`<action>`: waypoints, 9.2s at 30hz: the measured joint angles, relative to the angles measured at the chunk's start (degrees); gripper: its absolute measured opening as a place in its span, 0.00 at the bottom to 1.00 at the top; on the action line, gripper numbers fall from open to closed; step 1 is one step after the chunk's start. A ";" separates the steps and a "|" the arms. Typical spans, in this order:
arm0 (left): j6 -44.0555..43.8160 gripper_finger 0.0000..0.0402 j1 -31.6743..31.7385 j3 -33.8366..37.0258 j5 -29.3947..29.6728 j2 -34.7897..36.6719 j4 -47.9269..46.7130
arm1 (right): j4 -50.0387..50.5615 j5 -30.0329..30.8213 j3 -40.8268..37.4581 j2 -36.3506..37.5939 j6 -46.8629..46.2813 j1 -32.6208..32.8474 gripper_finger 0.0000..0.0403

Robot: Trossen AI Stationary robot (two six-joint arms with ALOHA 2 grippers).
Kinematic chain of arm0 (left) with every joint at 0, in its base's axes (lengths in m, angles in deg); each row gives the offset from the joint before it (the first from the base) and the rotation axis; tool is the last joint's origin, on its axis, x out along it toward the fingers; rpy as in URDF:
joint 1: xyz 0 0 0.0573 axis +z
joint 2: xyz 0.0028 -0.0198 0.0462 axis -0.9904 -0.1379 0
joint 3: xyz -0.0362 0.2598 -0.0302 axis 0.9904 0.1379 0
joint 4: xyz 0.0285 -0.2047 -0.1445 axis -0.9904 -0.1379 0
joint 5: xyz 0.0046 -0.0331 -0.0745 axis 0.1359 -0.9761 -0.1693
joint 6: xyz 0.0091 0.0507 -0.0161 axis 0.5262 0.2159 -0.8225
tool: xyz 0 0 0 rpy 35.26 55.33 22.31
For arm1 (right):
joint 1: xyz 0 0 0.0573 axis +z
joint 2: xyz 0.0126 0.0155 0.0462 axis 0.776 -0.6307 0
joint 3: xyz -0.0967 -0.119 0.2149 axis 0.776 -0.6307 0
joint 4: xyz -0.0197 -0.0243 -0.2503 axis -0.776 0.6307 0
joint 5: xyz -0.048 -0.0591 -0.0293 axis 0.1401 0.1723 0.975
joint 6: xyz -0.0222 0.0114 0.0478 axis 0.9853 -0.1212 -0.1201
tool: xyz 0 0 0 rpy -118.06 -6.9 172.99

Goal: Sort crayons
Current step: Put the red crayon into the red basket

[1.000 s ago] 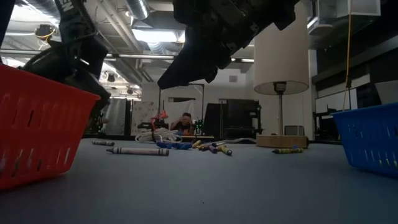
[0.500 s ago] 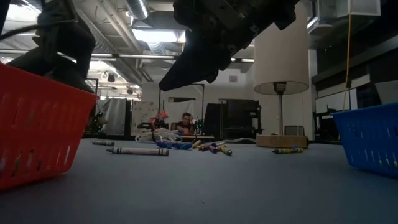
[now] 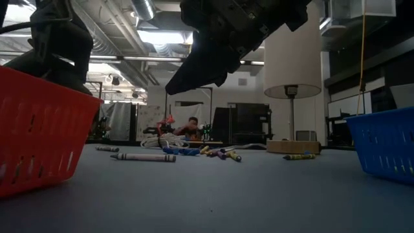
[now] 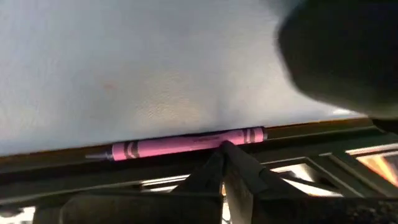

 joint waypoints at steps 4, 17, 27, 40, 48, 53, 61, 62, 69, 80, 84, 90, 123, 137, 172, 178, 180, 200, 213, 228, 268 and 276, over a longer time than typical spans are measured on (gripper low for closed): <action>-2.22 0.00 2.05 0.18 1.26 -0.04 0.36 | -0.03 0.02 0.00 0.00 0.02 0.00 0.01; -5.68 0.00 10.46 -0.82 10.22 -0.09 1.09 | -0.07 0.23 0.00 0.00 0.83 -0.02 0.01; -3.56 0.00 13.43 -7.86 18.45 -0.13 -1.64 | -0.06 0.96 0.00 0.00 0.94 -0.01 0.01; -2.80 0.00 10.46 -5.26 3.29 0.05 -6.01 | 0.08 0.98 0.00 0.00 1.05 -0.02 0.01; -5.76 0.00 3.36 -2.96 -1.22 0.09 -3.28 | 0.10 0.94 0.00 0.00 1.07 -0.02 0.01; -7.78 0.00 0.46 -1.32 -1.08 -0.03 -1.15 | 0.10 0.92 0.00 0.00 1.07 -0.02 0.01; -12.26 0.00 0.24 1.55 0.68 0.11 2.98 | 0.12 0.90 0.00 0.00 1.07 -0.02 0.01; -13.80 0.00 0.69 1.53 1.40 0.09 3.01 | 0.12 0.92 0.00 0.00 1.07 -0.02 0.01; -19.65 0.00 4.38 -0.52 12.76 -0.06 0.03 | 0.07 2.46 0.00 0.00 1.11 -0.02 0.01; -22.97 0.00 5.90 -15.56 44.42 -0.13 -8.99 | -0.04 2.59 0.00 0.00 2.24 -0.02 0.01; -19.64 0.00 6.86 -17.44 42.46 -0.11 -9.24 | -0.05 2.58 0.00 0.00 2.36 -0.02 0.01; -17.98 0.00 9.41 -17.20 32.75 -0.11 -11.02 | -0.05 2.40 0.00 0.00 2.36 -0.02 0.01; -17.11 0.00 26.38 -13.69 30.20 20.84 -14.01 | 0.75 2.37 0.00 -0.02 2.99 -0.02 0.01; -15.09 0.00 39.93 -8.68 39.59 11.62 -10.15 | 0.10 2.36 0.00 -0.02 2.99 -0.02 0.01; -6.19 0.00 48.94 -8.75 39.33 -2.43 -1.79 | 0.36 2.80 0.00 -0.02 3.87 -0.02 0.01; -6.15 0.00 48.96 -8.74 39.03 -2.43 -1.69 | 0.34 2.80 0.00 -0.02 3.87 -0.02 0.01; -6.05 0.00 48.94 -8.74 38.96 -2.43 -1.59 | 0.34 2.80 0.00 -0.02 3.87 -0.02 0.01; 0.32 0.00 44.89 -14.82 32.09 -0.70 -0.44 | 0.34 2.80 0.00 -0.02 3.87 -0.02 0.01; -6.01 0.00 44.41 -19.30 28.68 0.44 -12.10 | 0.47 2.80 0.00 -0.02 3.87 -0.02 0.01; -6.37 0.22 44.23 -19.30 11.22 0.44 -12.35 | 2.48 2.80 0.00 0.07 3.87 -0.02 0.01; -52.82 0.27 15.86 -5.00 27.61 23.98 14.92 | 27.28 7.43 0.02 11.62 5.53 -0.02 0.01; -52.96 0.23 17.74 0.76 28.44 23.98 20.94 | 26.85 7.43 0.02 11.61 5.53 -0.02 0.01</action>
